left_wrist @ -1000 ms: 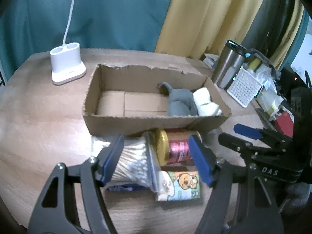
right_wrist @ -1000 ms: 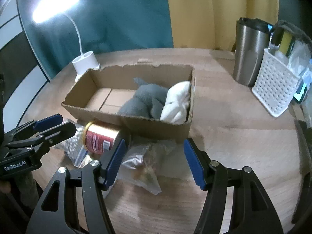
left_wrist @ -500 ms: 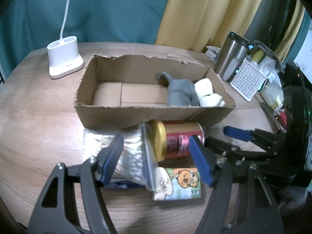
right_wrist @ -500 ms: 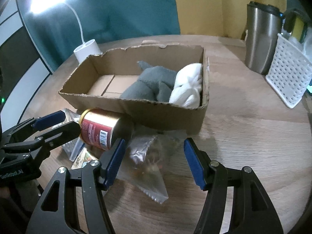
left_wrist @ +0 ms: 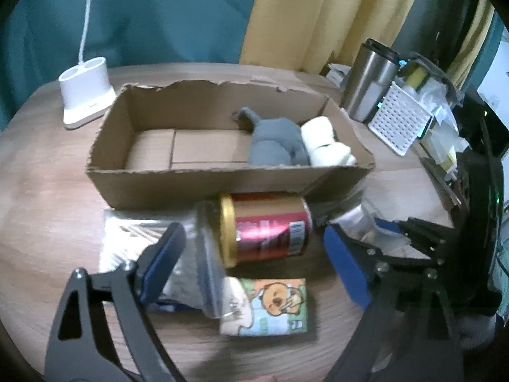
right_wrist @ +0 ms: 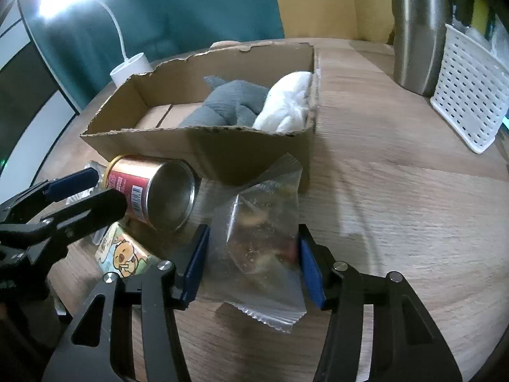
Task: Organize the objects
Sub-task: 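Grasp the red can with the left tool while the right tool grasps the zip bag, then lower the red can and zip bag into the box and release both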
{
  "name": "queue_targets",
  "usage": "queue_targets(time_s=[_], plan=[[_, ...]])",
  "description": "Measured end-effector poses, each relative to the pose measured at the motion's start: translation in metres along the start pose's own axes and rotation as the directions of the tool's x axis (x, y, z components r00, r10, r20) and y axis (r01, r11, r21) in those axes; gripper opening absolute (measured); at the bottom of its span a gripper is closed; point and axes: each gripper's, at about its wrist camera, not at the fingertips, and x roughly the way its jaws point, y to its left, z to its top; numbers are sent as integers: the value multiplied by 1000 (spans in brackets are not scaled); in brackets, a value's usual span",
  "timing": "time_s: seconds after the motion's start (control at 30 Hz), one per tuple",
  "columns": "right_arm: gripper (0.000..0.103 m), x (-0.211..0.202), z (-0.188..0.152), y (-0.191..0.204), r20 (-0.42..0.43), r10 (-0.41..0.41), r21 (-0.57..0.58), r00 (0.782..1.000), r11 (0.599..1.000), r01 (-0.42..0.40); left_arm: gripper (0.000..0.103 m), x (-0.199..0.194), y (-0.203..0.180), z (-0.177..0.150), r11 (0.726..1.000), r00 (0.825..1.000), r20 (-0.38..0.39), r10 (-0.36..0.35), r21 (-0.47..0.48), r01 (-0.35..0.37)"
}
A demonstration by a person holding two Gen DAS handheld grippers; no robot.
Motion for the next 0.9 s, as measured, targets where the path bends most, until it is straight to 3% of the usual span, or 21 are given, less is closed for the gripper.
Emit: queue_targets(time_s=[0.47,0.57,0.63,0.9], plan=[[54,-15,-5,-19,31,19,5,999,1000,-19,89,20,-16,2,995,999,-5,54,81,-53],[54,-18,-5,-22,37,18,9,999,1000,-18,73,26,-17,0,995,998,-28,54,88,-51],[54,-20,-5,-23,40,18,10,999,1000,-18,70,30,-17,-1,994,998,-38,56,94,-52],[54,-28,-3,-24,58,14,10,998,1000,-14,69,23,-20,-1,994,999,-23,32,102,-30]])
